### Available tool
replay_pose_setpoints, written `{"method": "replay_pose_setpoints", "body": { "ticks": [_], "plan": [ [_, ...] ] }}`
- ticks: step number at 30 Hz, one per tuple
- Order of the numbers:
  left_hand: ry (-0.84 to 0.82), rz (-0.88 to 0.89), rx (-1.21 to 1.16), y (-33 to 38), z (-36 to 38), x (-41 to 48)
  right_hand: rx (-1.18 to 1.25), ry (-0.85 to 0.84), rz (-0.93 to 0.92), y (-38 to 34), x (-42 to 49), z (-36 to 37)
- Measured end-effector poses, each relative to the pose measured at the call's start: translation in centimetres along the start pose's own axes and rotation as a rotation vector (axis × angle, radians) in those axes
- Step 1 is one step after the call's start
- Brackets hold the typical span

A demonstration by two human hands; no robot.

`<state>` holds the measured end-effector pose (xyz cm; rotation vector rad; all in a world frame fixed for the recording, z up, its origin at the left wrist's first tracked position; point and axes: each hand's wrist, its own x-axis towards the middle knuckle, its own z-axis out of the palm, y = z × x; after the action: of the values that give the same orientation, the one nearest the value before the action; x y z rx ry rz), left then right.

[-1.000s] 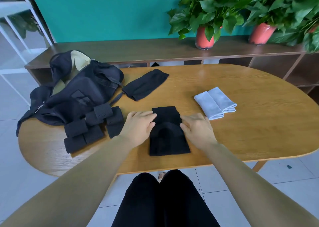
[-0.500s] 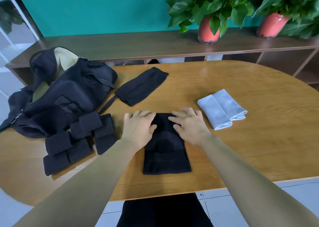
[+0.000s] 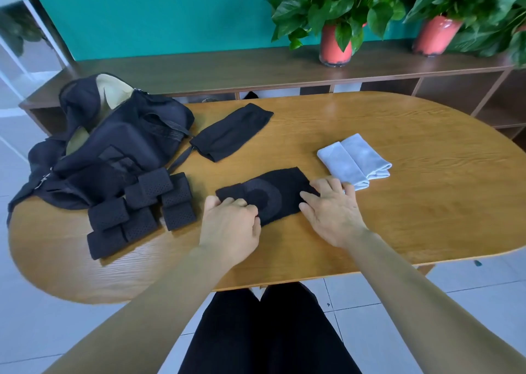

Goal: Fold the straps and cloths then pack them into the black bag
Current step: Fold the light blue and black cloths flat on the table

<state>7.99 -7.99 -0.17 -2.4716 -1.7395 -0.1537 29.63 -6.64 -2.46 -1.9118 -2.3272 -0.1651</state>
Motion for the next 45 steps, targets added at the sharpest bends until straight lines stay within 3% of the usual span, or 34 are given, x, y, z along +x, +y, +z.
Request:
{"method": "replay_pose_setpoints", "body": {
  "ticks": [11, 23, 28, 31, 34, 38, 41, 45],
  "plan": [
    [-0.113, 0.018, 0.157, -0.6, 0.8, 0.4, 0.086, 0.127, -0.079, -1.2, -5.3, -0.4],
    [-0.213, 0.044, 0.149, -1.9, 0.3, 2.2, 0.252, 0.07, -0.286, -6.0, -7.0, -0.8],
    [-0.034, 0.148, -0.062, -1.5, -0.1, -0.5, 0.336, 0.182, -0.159, -3.2, -5.8, -1.9],
    [0.08, 0.318, -0.222, -0.3, 1.0, -2.7, 0.283, 0.079, -0.171, -1.9, -6.2, -1.8],
    [0.062, 0.384, -0.223, 0.4, 1.9, -3.7, 0.188, -0.039, -0.246, -2.0, -7.2, -1.6],
    [-0.013, 0.412, -0.171, 0.7, 1.9, -5.0, 0.113, -0.078, -0.291, -1.9, -8.6, -1.1],
    [-0.024, 0.427, -0.149, 0.6, 1.9, -6.2, 0.082, -0.021, -0.338, -1.9, -9.7, -0.6],
    [0.131, 0.45, -0.224, 0.2, 2.3, -7.4, 0.159, 0.17, -0.392, -2.1, -10.5, -0.2]
  ]
}}
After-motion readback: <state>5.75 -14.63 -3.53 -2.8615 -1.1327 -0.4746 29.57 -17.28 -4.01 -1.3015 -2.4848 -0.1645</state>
